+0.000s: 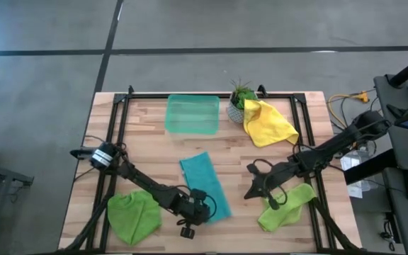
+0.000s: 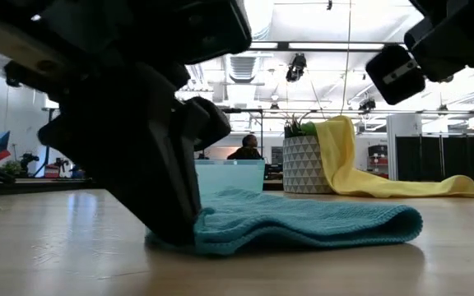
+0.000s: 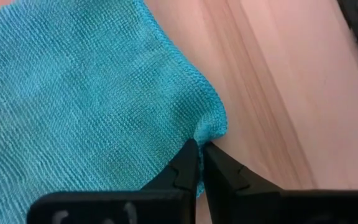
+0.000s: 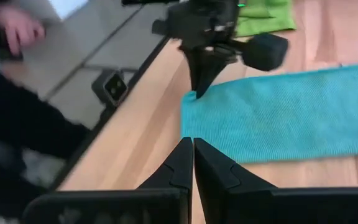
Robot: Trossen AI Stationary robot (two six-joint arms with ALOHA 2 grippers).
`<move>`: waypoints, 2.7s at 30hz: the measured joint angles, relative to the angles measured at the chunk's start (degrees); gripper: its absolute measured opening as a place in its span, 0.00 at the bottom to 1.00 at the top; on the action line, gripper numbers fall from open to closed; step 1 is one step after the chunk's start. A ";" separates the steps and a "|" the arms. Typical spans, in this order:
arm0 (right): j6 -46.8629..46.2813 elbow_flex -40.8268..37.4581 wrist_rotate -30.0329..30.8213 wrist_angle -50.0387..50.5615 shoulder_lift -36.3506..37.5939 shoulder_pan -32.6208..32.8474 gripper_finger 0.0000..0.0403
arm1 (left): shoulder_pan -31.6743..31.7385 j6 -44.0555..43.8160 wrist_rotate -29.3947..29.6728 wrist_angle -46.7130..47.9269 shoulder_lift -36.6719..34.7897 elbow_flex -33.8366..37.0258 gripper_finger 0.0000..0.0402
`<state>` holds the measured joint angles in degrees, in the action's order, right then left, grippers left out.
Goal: Fold microfiber towels
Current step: Fold the blue microfiber towel
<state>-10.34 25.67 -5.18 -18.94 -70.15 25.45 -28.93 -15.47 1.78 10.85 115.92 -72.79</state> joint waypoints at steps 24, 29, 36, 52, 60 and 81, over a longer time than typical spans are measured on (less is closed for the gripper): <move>37.61 13.83 -6.97 4.10 -23.76 0.02 0.43 | 2.58 -5.31 -6.23 -7.54 0.09 0.28 0.00; 44.60 13.66 -6.79 7.53 -26.03 0.02 0.42 | 2.72 -5.49 -6.26 -8.18 0.07 0.39 0.00; 49.23 13.44 -2.61 6.47 -29.70 0.08 0.38 | 2.97 -6.86 -6.27 -9.80 0.00 0.83 0.00; 50.18 13.46 -1.68 6.34 -27.89 0.53 0.35 | 3.10 -8.30 -6.18 -10.45 -0.09 0.94 0.00; 53.02 13.43 -5.28 6.38 -28.35 1.41 0.30 | 3.10 -8.26 -6.01 -10.44 -0.09 0.94 0.00; 49.03 17.68 -4.40 9.21 -33.68 0.83 0.19 | 3.10 -8.17 -6.01 -10.64 -0.13 1.05 0.00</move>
<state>38.69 43.35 -9.57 -9.73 -103.83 26.28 -25.82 -23.64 -4.23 0.21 115.79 -71.75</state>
